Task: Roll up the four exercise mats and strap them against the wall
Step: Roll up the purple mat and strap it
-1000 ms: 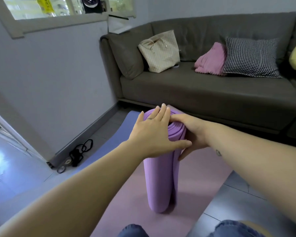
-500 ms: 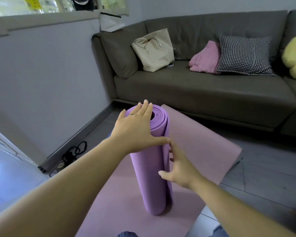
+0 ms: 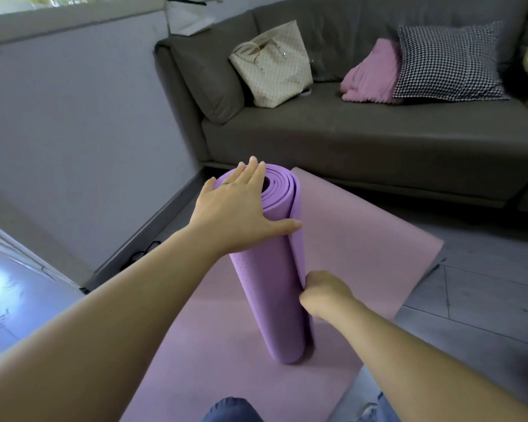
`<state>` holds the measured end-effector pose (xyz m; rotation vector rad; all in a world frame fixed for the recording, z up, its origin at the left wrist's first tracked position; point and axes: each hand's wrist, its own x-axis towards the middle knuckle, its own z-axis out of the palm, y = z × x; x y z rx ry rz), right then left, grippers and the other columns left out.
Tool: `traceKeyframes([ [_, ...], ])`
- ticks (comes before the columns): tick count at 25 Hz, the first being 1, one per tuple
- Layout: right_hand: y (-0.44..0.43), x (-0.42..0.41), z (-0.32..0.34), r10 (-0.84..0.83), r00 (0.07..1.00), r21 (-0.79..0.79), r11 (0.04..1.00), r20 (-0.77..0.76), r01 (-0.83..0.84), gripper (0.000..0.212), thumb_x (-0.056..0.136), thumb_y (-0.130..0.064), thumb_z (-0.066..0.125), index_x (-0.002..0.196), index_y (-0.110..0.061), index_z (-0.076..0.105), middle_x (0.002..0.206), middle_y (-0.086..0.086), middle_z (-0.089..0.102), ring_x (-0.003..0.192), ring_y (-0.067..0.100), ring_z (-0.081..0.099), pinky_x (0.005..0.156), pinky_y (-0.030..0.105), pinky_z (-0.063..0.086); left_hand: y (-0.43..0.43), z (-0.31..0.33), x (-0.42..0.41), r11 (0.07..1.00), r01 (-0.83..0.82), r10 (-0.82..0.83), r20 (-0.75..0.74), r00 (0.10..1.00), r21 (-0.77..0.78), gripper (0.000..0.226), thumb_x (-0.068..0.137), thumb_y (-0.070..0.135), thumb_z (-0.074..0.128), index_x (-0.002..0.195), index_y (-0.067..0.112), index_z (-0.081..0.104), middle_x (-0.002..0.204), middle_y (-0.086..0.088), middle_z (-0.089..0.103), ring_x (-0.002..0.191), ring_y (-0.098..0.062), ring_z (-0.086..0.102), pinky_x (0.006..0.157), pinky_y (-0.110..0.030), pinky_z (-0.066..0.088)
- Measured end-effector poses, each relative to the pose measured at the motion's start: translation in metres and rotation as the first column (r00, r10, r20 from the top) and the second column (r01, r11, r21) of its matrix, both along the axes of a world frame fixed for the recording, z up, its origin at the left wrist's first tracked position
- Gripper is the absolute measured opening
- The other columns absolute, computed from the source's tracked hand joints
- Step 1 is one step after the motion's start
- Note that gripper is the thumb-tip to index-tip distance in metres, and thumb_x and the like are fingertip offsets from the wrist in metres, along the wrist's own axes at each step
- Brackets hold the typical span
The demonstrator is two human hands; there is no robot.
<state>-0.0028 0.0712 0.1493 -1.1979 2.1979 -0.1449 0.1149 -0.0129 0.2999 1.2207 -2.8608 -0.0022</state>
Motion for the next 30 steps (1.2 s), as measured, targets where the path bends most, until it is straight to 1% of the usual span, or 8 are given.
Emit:
traceKeyframes([
  [4, -0.002, -0.012, 0.004, 0.103, 0.994, 0.133, 0.986, 0.028, -0.105, 0.018, 0.08, 0.002, 0.044, 0.076, -0.009, 0.058, 0.077, 0.008, 0.058, 0.071, 0.026, 0.056, 0.059, 0.026, 0.04, 0.003, 0.001, 0.001, 1.0, -0.001, 0.001, -0.004, 1.0, -0.005, 0.108, 0.071, 0.081, 0.04, 0.153, 0.022, 0.0, 0.16, 0.01, -0.005, 0.146, -0.006, -0.002, 0.119, -0.043, 0.008],
  [7, -0.002, -0.006, 0.0, 0.12, 0.99, 0.205, 0.97, 0.079, -0.134, 0.025, 0.081, 0.004, 0.049, 0.086, -0.006, 0.072, 0.092, 0.01, 0.074, 0.086, 0.024, 0.07, 0.069, 0.029, 0.052, 0.008, 0.0, -0.002, 0.999, 0.028, -0.028, -0.002, 1.0, -0.018, 0.107, 0.071, 0.081, 0.037, 0.153, 0.023, 0.0, 0.16, 0.01, -0.005, 0.146, -0.005, -0.003, 0.119, -0.043, 0.008],
  [11, -0.008, 0.008, -0.011, 0.044, 0.989, 0.145, 0.987, 0.138, -0.064, 0.029, 0.077, 0.0, 0.048, 0.091, -0.009, 0.072, 0.092, 0.005, 0.074, 0.088, 0.021, 0.07, 0.082, 0.029, 0.055, 0.011, 0.002, 0.0, 1.0, 0.028, -0.028, -0.005, 1.0, -0.006, 0.117, 0.058, 0.087, 0.026, 0.152, 0.024, -0.003, 0.159, 0.011, -0.007, 0.146, -0.005, -0.003, 0.119, -0.042, 0.007],
  [14, -0.008, 0.017, -0.013, 0.018, 0.991, 0.014, 1.0, 0.136, -0.02, 0.018, 0.078, -0.014, 0.047, 0.086, -0.018, 0.062, 0.094, 0.003, 0.07, 0.087, 0.024, 0.066, 0.076, 0.027, 0.052, 0.012, 0.003, 0.008, 1.0, 0.028, -0.028, -0.102, 0.994, -0.003, 0.12, 0.05, 0.089, 0.032, 0.15, 0.029, 0.004, 0.159, 0.013, -0.009, 0.144, -0.011, 0.015, 0.118, -0.043, 0.013],
  [17, -0.003, 0.018, -0.011, 0.06, 0.991, -0.061, 0.997, 0.121, -0.053, 0.011, 0.078, -0.027, 0.051, 0.081, -0.019, 0.058, 0.086, 0.0, 0.064, 0.081, 0.024, 0.061, 0.067, 0.026, 0.047, 0.014, 0.004, 0.014, 1.0, 0.012, -0.013, -0.2, 0.98, -0.006, 0.103, 0.047, 0.089, 0.039, 0.125, 0.021, 0.036, 0.137, 0.004, 0.021, 0.119, -0.021, 0.041, 0.11, -0.035, 0.025],
  [21, 0.002, 0.019, -0.006, 0.123, 0.992, -0.064, 0.99, 0.018, -0.122, 0.009, 0.076, -0.026, 0.056, 0.077, -0.018, 0.053, 0.078, -0.001, 0.055, 0.074, 0.024, 0.056, 0.062, 0.027, 0.043, 0.018, 0.003, 0.009, 0.992, -0.016, 0.013, -0.022, 1.0, -0.125, 0.081, 0.057, 0.086, 0.029, 0.102, 0.021, 0.047, 0.108, 0.005, 0.037, 0.119, -0.022, 0.035, 0.112, -0.047, 0.022],
  [25, 0.004, 0.022, -0.002, 0.15, 0.985, -0.065, 0.986, -0.089, -0.156, 0.009, 0.083, -0.024, 0.054, 0.087, -0.018, 0.058, 0.092, 0.004, 0.058, 0.083, 0.026, 0.057, 0.068, 0.028, 0.043, 0.03, -0.004, 0.002, 0.976, -0.081, 0.085, 0.01, 0.996, -0.203, 0.078, 0.068, 0.08, 0.032, 0.112, 0.018, 0.049, 0.125, 0.004, 0.05, 0.133, -0.022, 0.028, 0.111, -0.06, 0.015],
  [30, 0.009, 0.025, 0.002, 0.186, 0.961, -0.089, 0.974, -0.206, -0.208, 0.026, 0.087, -0.019, 0.052, 0.11, -0.013, 0.063, 0.104, 0.009, 0.055, 0.107, 0.027, 0.055, 0.082, 0.03, 0.042, 0.038, -0.005, -0.008, 0.977, -0.168, 0.172, 0.019, 0.985, -0.128, 0.085, 0.07, 0.082, 0.043, 0.122, 0.015, 0.045, 0.131, 0.0, 0.049, 0.141, -0.021, 0.018, 0.105, -0.067, 0.02],
])
